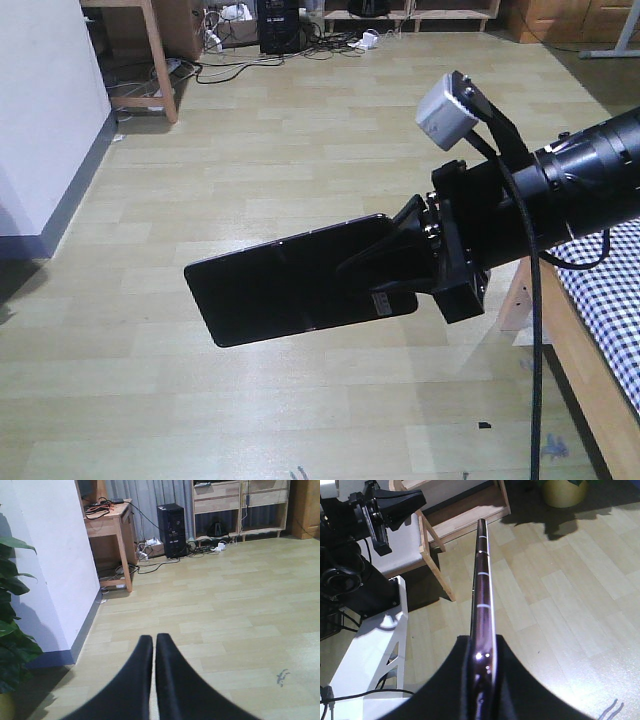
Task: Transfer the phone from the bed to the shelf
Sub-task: 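Hold the phone raised in the right gripper while driving away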
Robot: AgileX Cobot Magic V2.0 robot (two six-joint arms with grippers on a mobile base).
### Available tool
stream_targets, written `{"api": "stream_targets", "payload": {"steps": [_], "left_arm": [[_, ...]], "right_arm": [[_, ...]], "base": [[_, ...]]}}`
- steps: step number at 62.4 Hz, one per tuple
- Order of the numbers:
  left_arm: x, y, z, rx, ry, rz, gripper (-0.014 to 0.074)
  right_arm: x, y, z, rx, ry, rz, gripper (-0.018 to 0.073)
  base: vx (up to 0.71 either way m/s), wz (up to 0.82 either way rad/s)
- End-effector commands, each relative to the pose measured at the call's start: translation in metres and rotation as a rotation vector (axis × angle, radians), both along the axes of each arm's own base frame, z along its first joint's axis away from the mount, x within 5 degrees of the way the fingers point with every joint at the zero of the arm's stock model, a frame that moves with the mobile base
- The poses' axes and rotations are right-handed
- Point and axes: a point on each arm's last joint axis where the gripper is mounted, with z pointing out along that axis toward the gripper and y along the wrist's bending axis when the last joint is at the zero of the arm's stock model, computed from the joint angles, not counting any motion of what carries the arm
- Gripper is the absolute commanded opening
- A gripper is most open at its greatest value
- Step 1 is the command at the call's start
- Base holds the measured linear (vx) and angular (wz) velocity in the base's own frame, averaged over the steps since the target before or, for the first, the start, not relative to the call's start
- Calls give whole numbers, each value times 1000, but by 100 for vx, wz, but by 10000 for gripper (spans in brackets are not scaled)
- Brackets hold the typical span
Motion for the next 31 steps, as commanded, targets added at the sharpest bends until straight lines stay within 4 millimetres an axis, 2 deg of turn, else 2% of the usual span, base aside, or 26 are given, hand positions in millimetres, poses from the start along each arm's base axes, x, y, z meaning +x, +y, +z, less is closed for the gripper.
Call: {"api": "stream_targets", "payload": {"steps": [1, 31], "left_arm": [[-1, 0, 15, -11, -108, -2, 1], [-1, 0, 15, -11, -108, -2, 1]], "right_arm": [[-12, 1, 23, 95, -10, 47, -2], [-12, 1, 23, 96, -10, 47, -2]], "base": [[13, 0], [15, -2]]}}
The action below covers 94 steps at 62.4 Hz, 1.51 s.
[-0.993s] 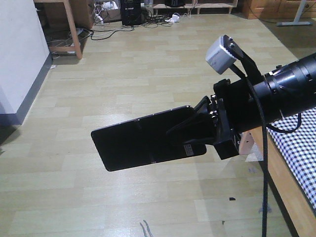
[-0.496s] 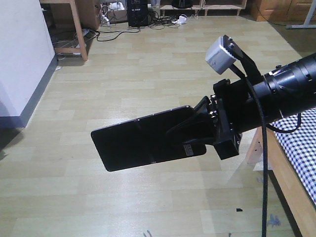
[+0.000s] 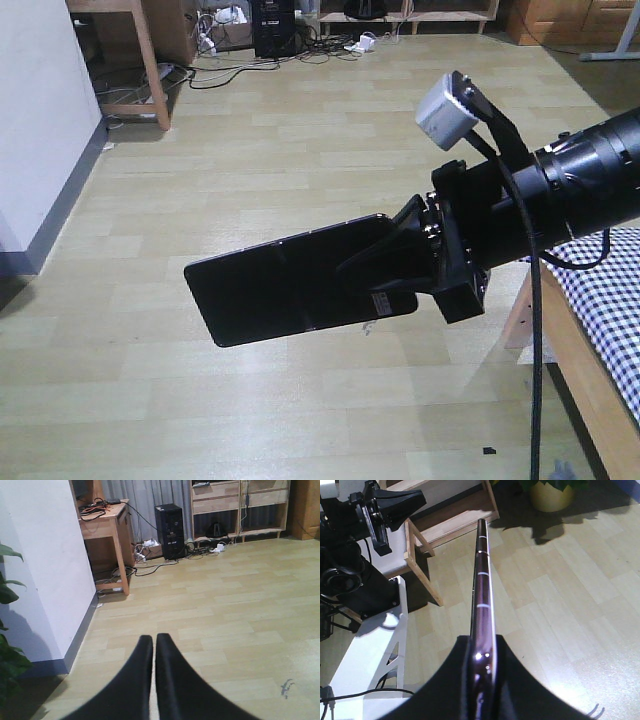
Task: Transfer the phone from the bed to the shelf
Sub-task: 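Hold the phone raised in the right gripper while driving away, then keep holding the phone while driving toward the wooden shelf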
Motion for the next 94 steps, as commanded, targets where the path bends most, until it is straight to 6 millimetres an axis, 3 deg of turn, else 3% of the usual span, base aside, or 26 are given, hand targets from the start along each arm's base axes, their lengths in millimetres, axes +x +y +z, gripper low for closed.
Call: {"api": "stream_targets", "payload": {"steps": [1, 94], "left_arm": [[-1, 0, 15, -11, -108, -2, 1], [-1, 0, 15, -11, -108, -2, 1]], "right_arm": [[-12, 1, 23, 96, -10, 47, -2], [-13, 1, 23, 98, -9, 47, -2]], "base": [[17, -5], [22, 0]]}}
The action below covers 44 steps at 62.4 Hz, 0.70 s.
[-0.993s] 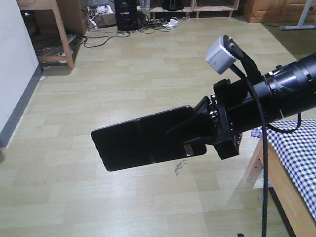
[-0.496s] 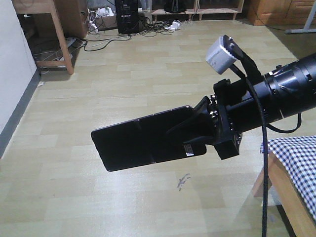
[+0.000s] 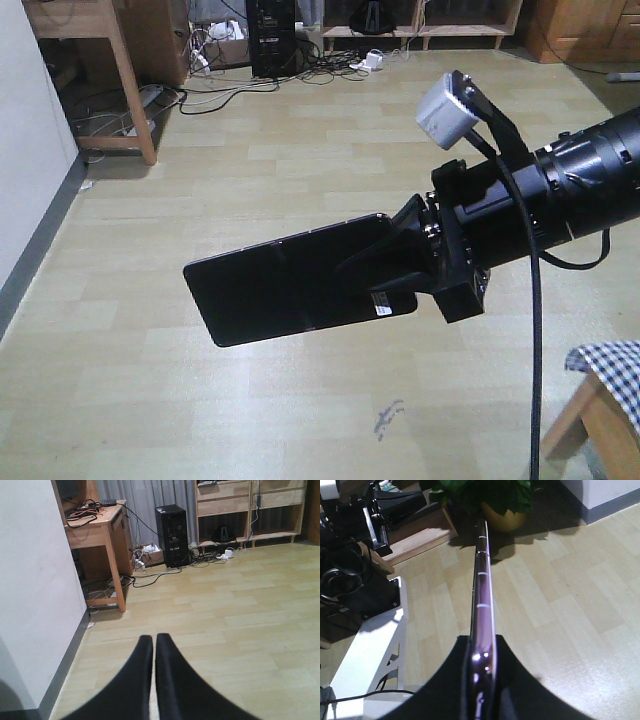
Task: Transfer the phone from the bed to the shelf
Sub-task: 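Keep holding the phone while driving toward the wooden shelf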
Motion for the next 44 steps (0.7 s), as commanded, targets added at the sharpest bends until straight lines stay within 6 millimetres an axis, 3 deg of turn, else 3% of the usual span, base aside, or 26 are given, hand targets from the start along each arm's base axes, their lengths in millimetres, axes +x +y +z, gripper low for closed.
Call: {"api": "stream_targets", "payload": {"steps": [1, 44], "left_arm": [[-1, 0, 15, -11, -108, -2, 1], [-1, 0, 15, -11, -108, -2, 1]], "right_arm": [[-12, 1, 23, 95, -10, 47, -2], [-12, 1, 23, 95, -11, 47, -2]], "base": [[37, 5], [40, -6]]}}
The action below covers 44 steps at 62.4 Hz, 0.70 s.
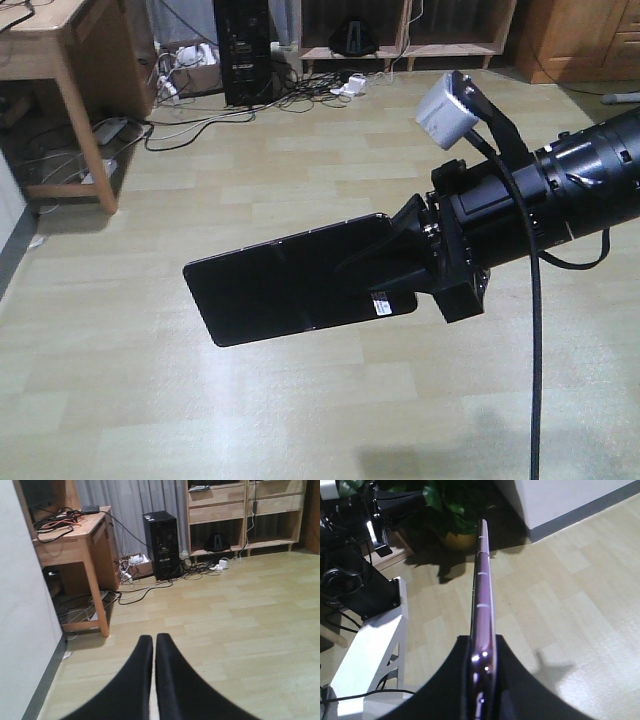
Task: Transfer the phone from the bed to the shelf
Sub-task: 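Keep holding the phone while driving toward the wooden shelf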
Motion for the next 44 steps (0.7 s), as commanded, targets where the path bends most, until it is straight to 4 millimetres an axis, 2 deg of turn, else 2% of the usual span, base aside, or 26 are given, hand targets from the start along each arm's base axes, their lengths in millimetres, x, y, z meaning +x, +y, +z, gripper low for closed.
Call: {"api": "stream_targets", "payload": {"steps": [1, 44], "left_arm": [[-1, 0, 15, -11, -108, -2, 1], [-1, 0, 15, -11, -108, -2, 1]], "right_arm": [[-12, 1, 23, 94, -11, 47, -2], [-12, 1, 23, 94, -11, 47, -2]], "base": [[40, -17], [36, -20]]}}
